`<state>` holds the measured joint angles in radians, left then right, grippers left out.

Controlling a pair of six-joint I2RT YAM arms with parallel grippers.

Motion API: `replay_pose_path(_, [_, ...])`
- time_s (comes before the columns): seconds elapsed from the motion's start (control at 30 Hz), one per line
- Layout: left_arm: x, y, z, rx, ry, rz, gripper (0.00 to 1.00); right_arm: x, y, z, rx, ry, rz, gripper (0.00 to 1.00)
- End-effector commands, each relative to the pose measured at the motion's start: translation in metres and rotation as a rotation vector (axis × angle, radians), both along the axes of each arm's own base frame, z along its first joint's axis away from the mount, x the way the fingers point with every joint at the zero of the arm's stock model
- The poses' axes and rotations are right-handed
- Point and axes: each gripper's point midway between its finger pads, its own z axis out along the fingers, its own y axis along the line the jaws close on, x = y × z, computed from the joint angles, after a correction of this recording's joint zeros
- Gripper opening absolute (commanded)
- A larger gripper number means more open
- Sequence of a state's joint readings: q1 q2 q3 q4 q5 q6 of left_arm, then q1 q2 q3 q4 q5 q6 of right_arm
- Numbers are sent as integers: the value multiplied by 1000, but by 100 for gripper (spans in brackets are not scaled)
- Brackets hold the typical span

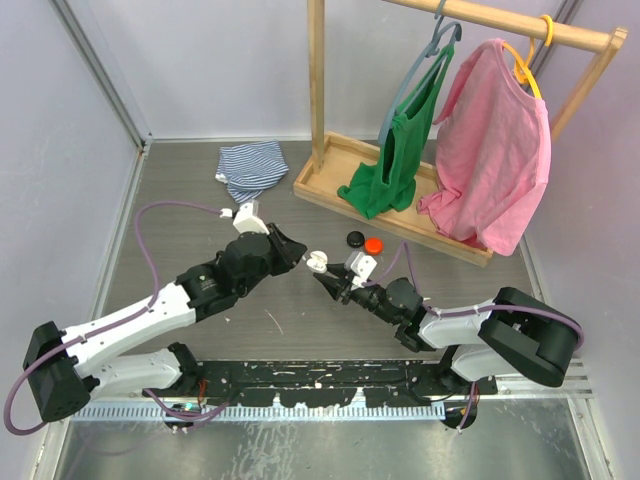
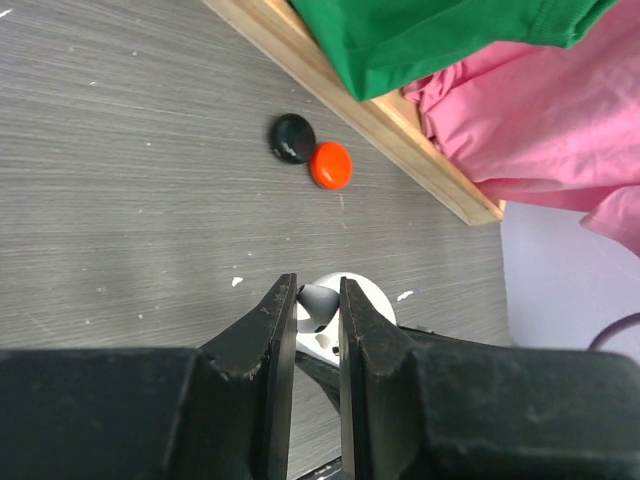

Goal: Insert the wireless bluetooth earbuds into the charging case
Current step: Place the earbud in the charging case.

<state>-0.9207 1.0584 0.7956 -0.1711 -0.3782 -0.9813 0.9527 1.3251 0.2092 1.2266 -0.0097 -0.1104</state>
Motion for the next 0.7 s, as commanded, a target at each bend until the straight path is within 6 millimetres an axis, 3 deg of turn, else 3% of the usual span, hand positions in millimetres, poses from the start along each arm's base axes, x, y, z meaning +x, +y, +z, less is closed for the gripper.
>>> replay_pose_path(0.0, [6,-12,32,-120,-86,18,11,-1,-1,22,77,-43,2,1])
replay_pose_path(0.67, [-3,-28,14,-108,-55,-4,10,1,-6,24,99,-42,-23,1])
